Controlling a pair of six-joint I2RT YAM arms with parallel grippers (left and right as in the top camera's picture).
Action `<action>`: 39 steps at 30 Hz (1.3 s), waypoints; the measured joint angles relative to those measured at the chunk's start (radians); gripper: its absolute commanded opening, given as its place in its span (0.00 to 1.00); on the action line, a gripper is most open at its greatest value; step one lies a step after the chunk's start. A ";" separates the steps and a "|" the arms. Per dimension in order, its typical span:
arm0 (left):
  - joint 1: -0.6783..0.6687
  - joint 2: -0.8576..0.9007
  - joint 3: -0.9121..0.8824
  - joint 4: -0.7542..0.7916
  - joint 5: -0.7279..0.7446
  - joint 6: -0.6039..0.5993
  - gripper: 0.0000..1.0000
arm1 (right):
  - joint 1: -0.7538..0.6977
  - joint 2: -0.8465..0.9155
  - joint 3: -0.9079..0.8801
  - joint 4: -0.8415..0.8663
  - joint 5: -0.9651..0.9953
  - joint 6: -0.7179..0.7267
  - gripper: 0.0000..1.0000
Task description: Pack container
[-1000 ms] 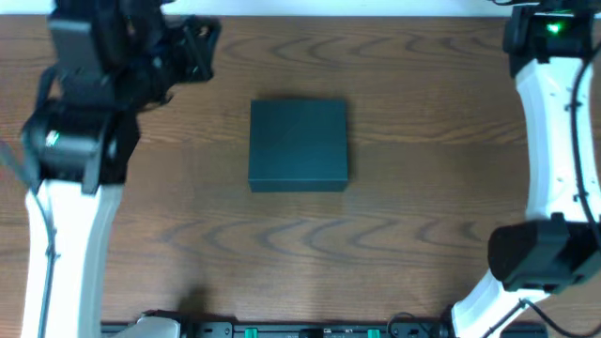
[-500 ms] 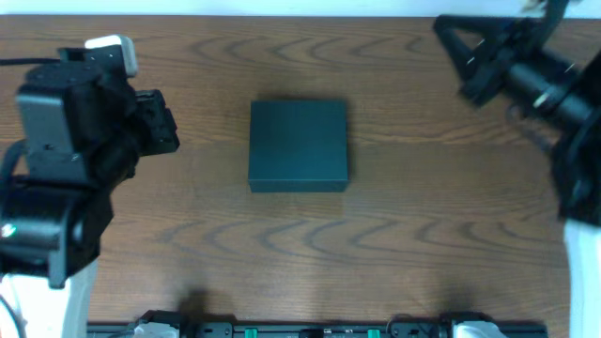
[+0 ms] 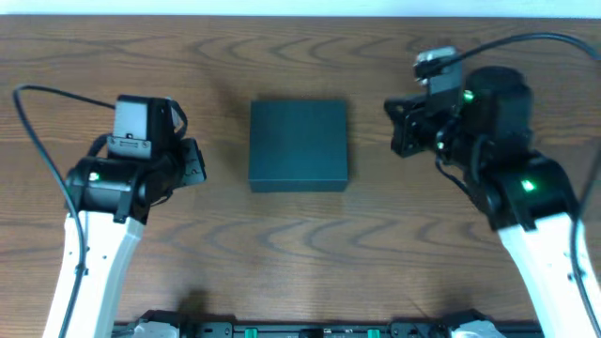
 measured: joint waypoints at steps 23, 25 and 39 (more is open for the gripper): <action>0.000 0.000 -0.069 0.021 0.023 -0.127 0.95 | 0.000 0.083 -0.005 -0.274 0.021 -0.029 0.99; 0.000 0.000 -0.069 0.021 0.023 -0.127 0.95 | 0.000 0.083 -0.005 -0.274 0.021 -0.029 0.99; 0.003 -0.374 -0.208 0.143 -0.182 -0.040 0.95 | 0.000 0.083 -0.005 -0.276 0.023 -0.029 0.99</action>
